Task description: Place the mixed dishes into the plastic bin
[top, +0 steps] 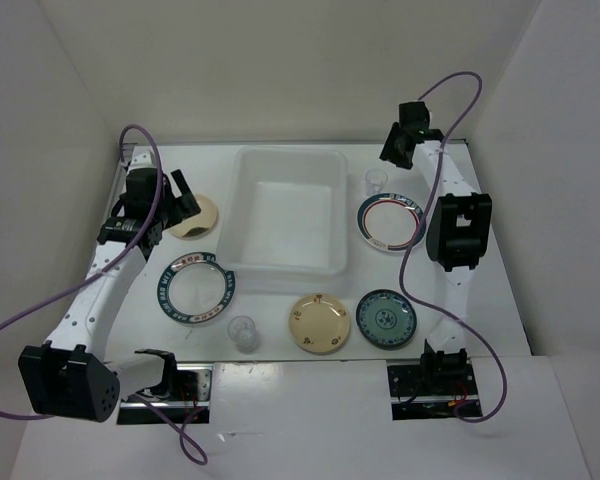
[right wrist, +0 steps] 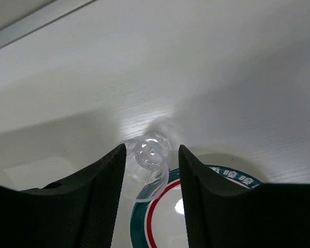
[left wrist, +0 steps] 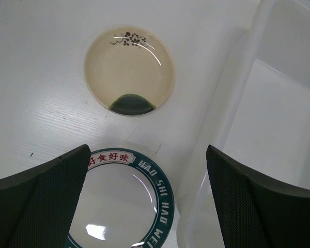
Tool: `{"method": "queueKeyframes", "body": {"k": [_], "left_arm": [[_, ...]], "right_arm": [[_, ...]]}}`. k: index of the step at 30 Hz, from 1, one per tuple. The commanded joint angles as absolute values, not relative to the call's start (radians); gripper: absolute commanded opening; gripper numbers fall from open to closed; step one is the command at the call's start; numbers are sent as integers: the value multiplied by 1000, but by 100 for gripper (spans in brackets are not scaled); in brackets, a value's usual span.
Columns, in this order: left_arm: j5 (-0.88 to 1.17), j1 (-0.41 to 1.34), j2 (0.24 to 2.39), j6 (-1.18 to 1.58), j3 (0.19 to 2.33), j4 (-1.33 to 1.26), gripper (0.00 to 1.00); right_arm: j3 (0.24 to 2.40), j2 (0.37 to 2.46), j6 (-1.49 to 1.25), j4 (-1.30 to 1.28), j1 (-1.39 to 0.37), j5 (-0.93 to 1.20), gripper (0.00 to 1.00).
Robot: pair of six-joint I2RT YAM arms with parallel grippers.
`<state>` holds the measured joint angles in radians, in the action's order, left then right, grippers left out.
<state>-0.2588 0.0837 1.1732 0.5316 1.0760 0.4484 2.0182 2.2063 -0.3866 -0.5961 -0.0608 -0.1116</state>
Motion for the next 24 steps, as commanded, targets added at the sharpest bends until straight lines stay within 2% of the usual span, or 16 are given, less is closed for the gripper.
{"method": "queueKeyframes", "body": {"k": [1, 5, 9, 12, 16, 17, 24], "left_arm": [[-241, 86, 1143, 554, 1068, 402, 99], [-241, 77, 1143, 563, 1068, 402, 99], [-241, 77, 1143, 574, 1059, 411, 99], [-241, 77, 1143, 574, 1058, 411, 99], [-241, 77, 1143, 583, 1049, 402, 99], [-241, 77, 1143, 583, 1049, 402, 99], [-210, 77, 1176, 583, 1049, 382, 99]], "right_arm": [[2075, 2267, -379, -663, -57, -120, 50], [2075, 2289, -379, -672, -57, -120, 49], [2075, 2299, -388, -692, -57, -100, 42], [2066, 2309, -388, -692, -57, -91, 29], [2080, 2309, -397, -712, -57, -91, 8], [2089, 2309, -397, -712, -57, -80, 0], [2183, 2142, -382, -761, -110, -69, 0]]}}
